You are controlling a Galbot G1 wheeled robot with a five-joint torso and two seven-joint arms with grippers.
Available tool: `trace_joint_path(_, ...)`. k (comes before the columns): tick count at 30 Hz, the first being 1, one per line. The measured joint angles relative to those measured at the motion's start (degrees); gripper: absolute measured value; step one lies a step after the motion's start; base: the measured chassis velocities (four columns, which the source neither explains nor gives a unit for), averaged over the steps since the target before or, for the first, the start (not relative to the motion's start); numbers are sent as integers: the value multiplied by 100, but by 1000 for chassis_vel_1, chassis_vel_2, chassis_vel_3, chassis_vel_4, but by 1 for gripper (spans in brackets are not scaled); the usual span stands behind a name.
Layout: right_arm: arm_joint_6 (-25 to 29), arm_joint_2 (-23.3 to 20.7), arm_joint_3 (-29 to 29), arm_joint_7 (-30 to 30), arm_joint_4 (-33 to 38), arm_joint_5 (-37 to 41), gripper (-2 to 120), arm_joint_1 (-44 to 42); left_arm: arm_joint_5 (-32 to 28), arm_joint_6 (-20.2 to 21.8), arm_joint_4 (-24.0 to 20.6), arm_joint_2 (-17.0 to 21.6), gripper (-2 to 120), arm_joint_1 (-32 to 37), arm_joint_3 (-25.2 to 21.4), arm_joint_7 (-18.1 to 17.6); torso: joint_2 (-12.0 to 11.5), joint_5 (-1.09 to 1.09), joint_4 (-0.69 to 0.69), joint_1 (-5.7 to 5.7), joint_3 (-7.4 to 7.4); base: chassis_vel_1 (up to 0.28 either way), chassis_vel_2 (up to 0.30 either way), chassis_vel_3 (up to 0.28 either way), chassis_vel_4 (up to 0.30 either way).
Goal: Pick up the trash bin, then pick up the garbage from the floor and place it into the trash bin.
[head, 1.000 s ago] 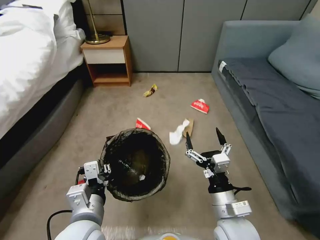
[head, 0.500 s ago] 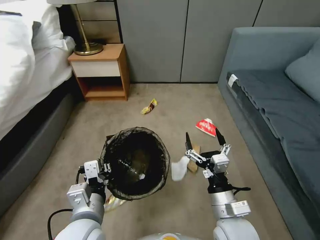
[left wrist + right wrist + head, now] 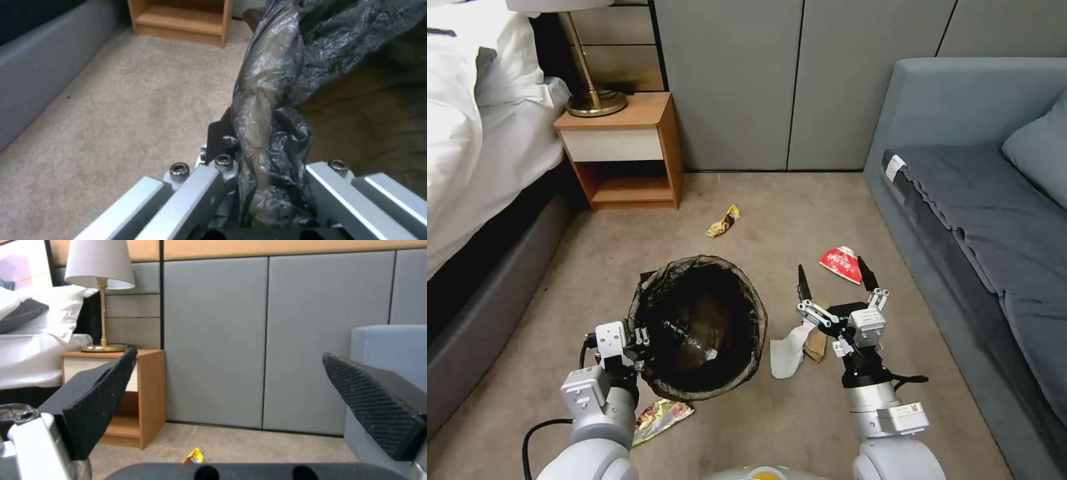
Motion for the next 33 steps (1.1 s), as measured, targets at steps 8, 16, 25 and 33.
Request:
trace_joint_path(8, -45, -30, -25, 75, 0, 14, 100, -2, -3, 0, 0, 6, 1, -7, 0, -1, 0, 0, -1, 0, 0, 0, 0, 0, 0)
trace_joint_path(16, -1032, -301, -194, 629, -48, 395, 100, 73, -8, 2, -1, 10, 1, -13, -4, -3, 0, 0, -1, 0, 0, 0, 0, 0, 0)
trace_joint_path(25, -3264, -767, -413, 945, -484, 1641, 100, 612, -7, 2, 11, 12, 1, -24, -8, -4, 0, 1, 0, 0, 0, 0, 0, 0, 0)
trace_joint_path(33, -3953, -1025, -592, 893, -1040, 2470, 100, 964, 0, 14, 42, 15, 1, -33, -7, -4, 0, 0, -1, 0, 1, 0, 0, 0, 0)
